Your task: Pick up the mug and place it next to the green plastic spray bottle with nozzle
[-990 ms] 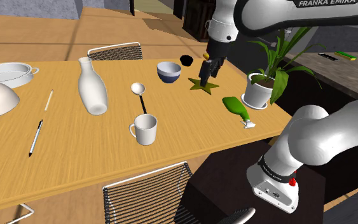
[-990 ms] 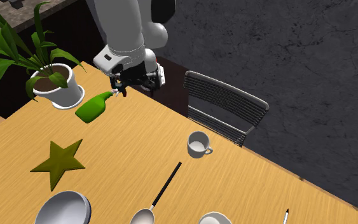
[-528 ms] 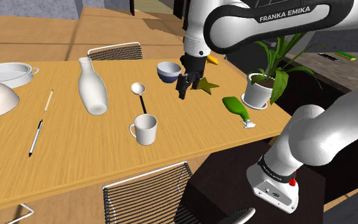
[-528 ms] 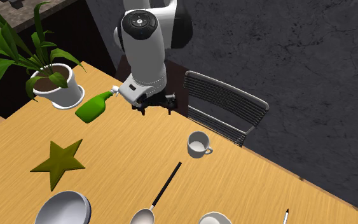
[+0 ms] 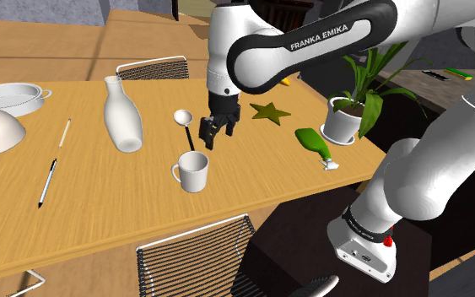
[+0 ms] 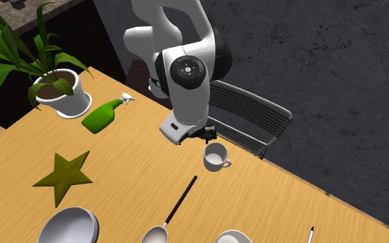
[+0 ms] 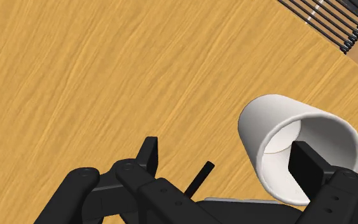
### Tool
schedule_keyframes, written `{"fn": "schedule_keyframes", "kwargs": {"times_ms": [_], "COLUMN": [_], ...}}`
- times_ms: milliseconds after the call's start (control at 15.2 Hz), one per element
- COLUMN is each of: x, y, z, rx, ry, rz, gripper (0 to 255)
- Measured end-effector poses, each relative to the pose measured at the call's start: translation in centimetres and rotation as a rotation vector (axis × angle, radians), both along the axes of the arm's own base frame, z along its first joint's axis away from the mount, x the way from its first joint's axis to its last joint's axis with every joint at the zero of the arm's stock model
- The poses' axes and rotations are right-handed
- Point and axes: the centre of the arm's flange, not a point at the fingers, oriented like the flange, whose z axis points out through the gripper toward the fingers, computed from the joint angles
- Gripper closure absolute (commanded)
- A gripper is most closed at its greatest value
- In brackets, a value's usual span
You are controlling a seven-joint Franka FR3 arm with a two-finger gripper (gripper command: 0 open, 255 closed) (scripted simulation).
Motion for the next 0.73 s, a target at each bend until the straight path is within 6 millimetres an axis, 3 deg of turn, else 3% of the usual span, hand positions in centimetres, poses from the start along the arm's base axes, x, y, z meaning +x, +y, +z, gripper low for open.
{"fn": "schedule_keyframes", "kwargs": {"times_ms": [396, 726], "x": [2.9, 2.9], "y": [3.8, 4.0], "z": [-3.7, -6.4], "rx": [0.021, 0.022], "ry": [0.019, 0.019], "rz": [-0.006, -0.007], "gripper": [0, 0]}}
